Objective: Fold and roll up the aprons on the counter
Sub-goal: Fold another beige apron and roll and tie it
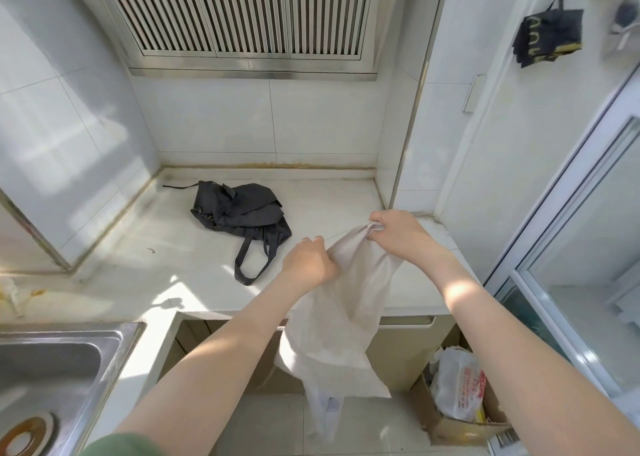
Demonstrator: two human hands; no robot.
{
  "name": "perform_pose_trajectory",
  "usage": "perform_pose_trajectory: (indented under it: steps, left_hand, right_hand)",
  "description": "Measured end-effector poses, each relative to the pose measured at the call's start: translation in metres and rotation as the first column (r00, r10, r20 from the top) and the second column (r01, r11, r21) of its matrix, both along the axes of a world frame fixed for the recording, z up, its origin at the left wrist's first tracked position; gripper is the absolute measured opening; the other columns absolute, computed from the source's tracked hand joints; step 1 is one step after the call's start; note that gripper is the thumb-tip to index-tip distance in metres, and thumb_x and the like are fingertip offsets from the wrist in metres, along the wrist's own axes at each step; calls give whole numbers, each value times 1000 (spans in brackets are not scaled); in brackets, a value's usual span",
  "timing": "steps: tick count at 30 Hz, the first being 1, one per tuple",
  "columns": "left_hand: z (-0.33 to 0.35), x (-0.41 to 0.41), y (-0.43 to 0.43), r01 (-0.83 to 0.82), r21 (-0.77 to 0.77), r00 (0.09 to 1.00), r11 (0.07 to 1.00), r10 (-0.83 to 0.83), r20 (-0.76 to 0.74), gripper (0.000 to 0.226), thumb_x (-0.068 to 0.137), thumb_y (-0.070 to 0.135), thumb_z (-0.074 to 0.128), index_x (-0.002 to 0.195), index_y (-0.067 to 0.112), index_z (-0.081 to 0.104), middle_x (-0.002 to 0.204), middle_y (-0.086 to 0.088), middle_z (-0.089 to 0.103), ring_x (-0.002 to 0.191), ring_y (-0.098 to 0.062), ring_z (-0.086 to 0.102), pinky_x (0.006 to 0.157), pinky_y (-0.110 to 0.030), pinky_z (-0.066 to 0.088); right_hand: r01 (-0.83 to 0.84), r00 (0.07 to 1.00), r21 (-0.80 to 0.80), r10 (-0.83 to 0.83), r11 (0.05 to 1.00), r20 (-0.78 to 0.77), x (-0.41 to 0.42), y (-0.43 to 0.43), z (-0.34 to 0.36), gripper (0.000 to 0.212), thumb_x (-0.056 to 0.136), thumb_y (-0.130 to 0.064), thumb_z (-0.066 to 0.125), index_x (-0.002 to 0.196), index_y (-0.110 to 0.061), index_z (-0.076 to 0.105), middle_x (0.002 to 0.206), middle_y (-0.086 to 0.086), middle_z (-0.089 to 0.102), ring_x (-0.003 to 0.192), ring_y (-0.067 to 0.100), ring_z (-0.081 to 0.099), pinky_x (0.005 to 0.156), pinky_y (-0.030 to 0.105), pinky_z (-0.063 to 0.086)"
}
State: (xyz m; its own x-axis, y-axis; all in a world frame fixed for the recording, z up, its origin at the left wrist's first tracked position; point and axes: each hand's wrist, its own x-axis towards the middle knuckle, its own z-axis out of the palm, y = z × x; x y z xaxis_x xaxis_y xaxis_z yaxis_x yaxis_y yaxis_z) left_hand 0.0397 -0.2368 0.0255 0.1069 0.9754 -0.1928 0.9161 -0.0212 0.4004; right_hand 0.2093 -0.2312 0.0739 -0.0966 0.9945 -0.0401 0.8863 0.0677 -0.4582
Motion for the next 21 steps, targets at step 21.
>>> perform_pose_trajectory:
  steps: [21]
  left_hand:
    - [-10,-32,-3,-456,182,828,871,341,446,19,93,-2,31,98,11,44,78,-5,46,68,-22,44,55,-31,31]
  right_hand:
    - [199,960,236,-237,951,146,39,-2,-44,17,90,-11,47,94,-3,62,98,14,59,106,32,48,78,33,39]
